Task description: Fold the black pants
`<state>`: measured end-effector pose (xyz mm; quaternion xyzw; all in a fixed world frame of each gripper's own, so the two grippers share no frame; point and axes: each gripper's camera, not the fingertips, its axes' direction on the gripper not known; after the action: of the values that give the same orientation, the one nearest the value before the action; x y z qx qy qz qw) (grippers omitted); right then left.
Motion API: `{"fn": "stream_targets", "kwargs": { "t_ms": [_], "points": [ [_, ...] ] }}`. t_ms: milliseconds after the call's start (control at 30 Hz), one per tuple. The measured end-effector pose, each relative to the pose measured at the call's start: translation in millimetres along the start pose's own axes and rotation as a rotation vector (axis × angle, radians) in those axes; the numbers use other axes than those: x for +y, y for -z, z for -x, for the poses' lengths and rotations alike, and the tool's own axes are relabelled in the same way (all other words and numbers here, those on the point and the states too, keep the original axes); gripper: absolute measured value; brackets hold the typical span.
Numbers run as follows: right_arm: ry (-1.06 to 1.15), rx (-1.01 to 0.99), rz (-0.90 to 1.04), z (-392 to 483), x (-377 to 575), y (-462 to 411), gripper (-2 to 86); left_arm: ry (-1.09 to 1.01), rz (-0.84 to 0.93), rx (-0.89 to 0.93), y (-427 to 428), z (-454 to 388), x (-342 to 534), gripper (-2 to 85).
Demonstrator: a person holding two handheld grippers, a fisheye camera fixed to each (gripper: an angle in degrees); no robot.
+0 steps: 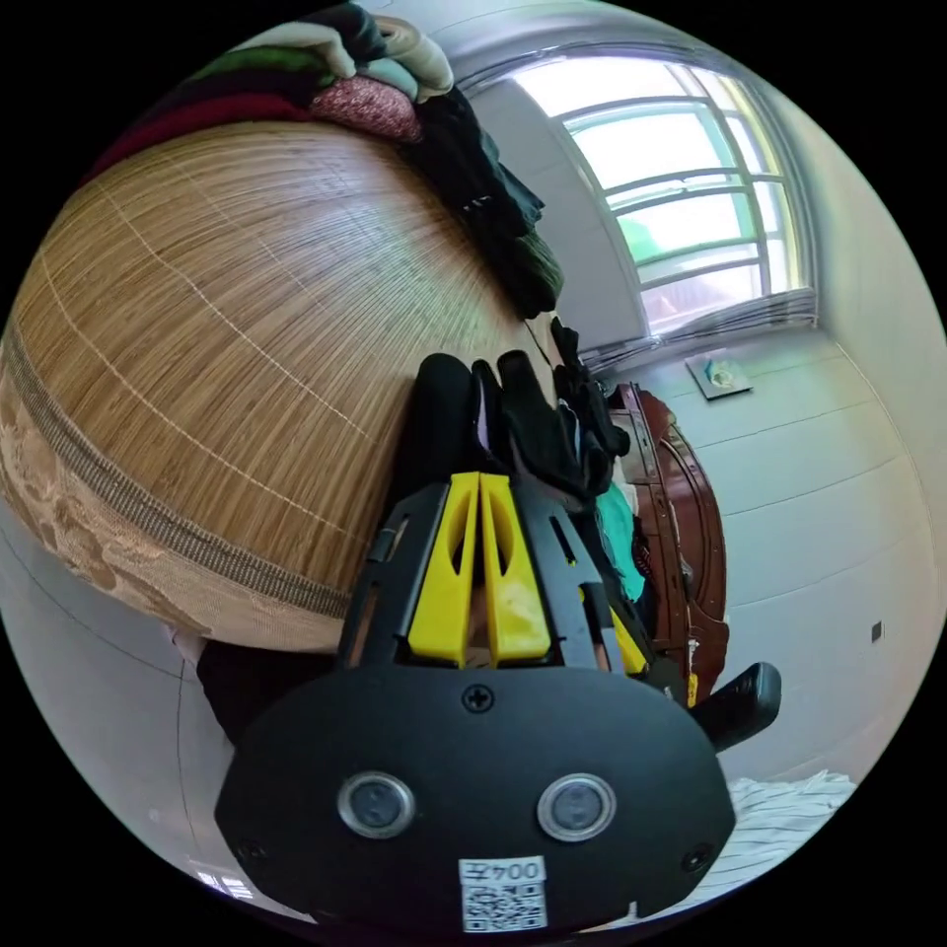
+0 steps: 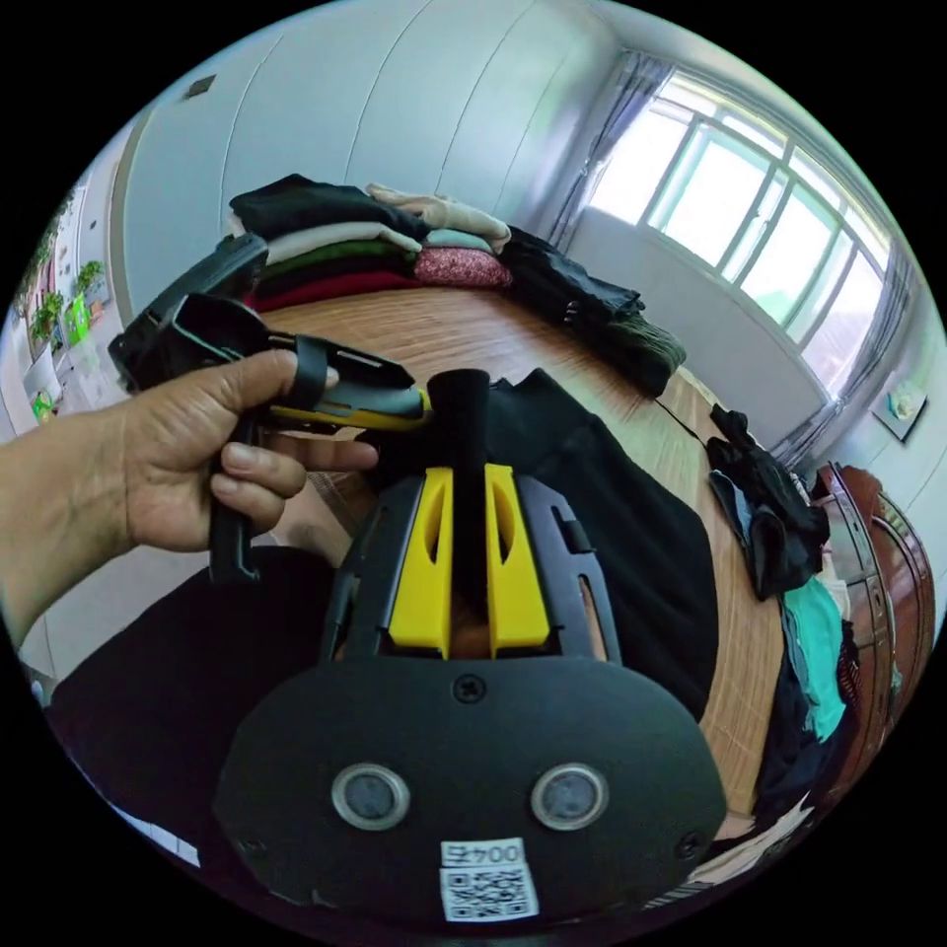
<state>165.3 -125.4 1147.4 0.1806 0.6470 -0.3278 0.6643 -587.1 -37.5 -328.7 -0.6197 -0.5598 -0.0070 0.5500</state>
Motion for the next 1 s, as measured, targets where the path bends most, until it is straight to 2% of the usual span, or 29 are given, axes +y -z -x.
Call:
{"fn": "stream_targets", "kwargs": {
  "t_ms": [200,433,500,600,667,733,800,867,1000],
  "points": [
    [-0.102,0.003,-0.069,11,-16,10,5.6,0.04,-0.029,0.146,-14,-2,13,0.2],
    [0.063,0.0,-0.005,62,-4,-33,6.4,-0.026,-0.207,-0.257,26,-31,45,0.1],
    [0.081,-0.011,-0.039,65,2,-37,7.1,-0.091,-0.228,-0.246,27,-53,52,0.1],
    [0.033,-0.037,-0.045,57,1,-25,8.2,-0.248,-0.15,-0.223,-6,-116,52,0.1],
    [-0.048,-0.061,-0.12,40,18,-2,8.2,-0.292,-0.034,-0.326,-55,-159,48,0.1],
    [-0.153,-0.082,-0.179,17,45,19,8.6,-0.314,-0.036,-0.417,-80,-182,51,0.2],
    [-0.297,-0.09,-0.22,-15,82,36,9.0,-0.346,-0.042,-0.419,-99,-201,54,0.2],
    [-0.486,-0.031,-0.179,-58,136,41,10.0,-0.387,-0.032,-0.427,-126,-217,57,0.2],
    [-0.687,0.019,-0.031,-106,195,19,11.9,-0.458,-0.001,-0.503,-180,-216,54,0.2]
  ]
}}
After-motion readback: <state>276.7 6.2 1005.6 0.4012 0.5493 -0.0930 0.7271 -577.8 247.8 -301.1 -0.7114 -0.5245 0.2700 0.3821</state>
